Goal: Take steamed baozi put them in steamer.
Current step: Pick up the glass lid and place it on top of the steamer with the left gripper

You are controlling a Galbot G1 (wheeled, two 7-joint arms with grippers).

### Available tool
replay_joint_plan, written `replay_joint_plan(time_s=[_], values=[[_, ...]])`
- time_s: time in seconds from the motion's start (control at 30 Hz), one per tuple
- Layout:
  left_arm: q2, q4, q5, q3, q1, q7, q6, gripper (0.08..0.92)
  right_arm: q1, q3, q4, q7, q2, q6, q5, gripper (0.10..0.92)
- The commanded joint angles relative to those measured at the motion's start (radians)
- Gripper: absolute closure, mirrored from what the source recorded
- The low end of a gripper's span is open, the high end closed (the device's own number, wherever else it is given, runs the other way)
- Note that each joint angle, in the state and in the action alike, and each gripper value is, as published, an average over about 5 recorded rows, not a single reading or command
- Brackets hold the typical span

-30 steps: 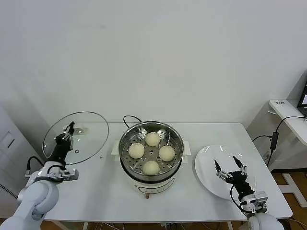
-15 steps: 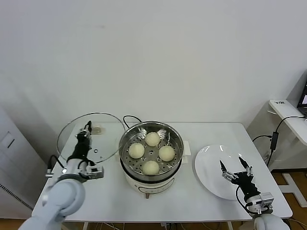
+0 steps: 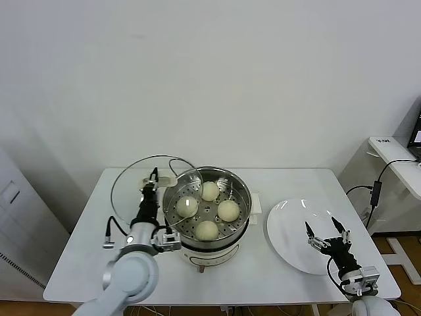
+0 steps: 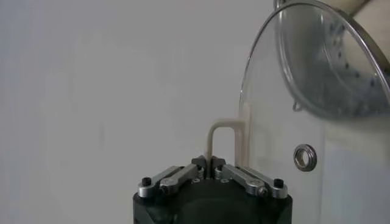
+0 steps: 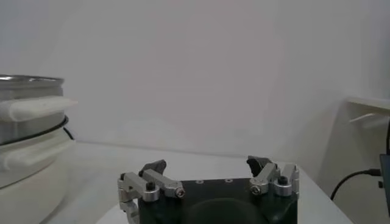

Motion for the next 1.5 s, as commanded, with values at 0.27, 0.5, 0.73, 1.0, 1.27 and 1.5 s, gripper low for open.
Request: replay_joint_plan(time_s=[0.27,0.5,0.73,1.0,1.27,1.5], values=[[-0.133,0.080,0.064,0.181,-0.091,0.011,0.036,0.888,-0.002,0.011,-0.004,-0.001,0.002,0.002,0.003,0.203],[-0.152,0.105,0.063,0.207,-0.097,0.002,0.029,0.888,-0.004,0.016,-0.011,-0.003,0.004,0.004,0.003,0.203],[-0.165,0.126,0.060,0.226,-0.096,-0.012,0.012,0.888,-0.003,0.015,-0.014,-0.003,0.009,0.005,0.002,0.203],[-0.167,0.154,0.042,0.223,-0.097,-0.031,-0.007,0.888,-0.006,0.019,-0.020,-0.006,0.012,0.010,0.002,0.203],[-0.174,0.166,0.041,0.221,-0.096,-0.038,-0.008,0.888,-0.008,0.027,-0.024,-0.009,0.012,0.013,0.003,0.203],[-0.184,0.188,0.041,0.222,-0.094,-0.045,-0.013,0.888,-0.013,0.032,-0.024,-0.013,0.012,0.016,0.003,0.203]])
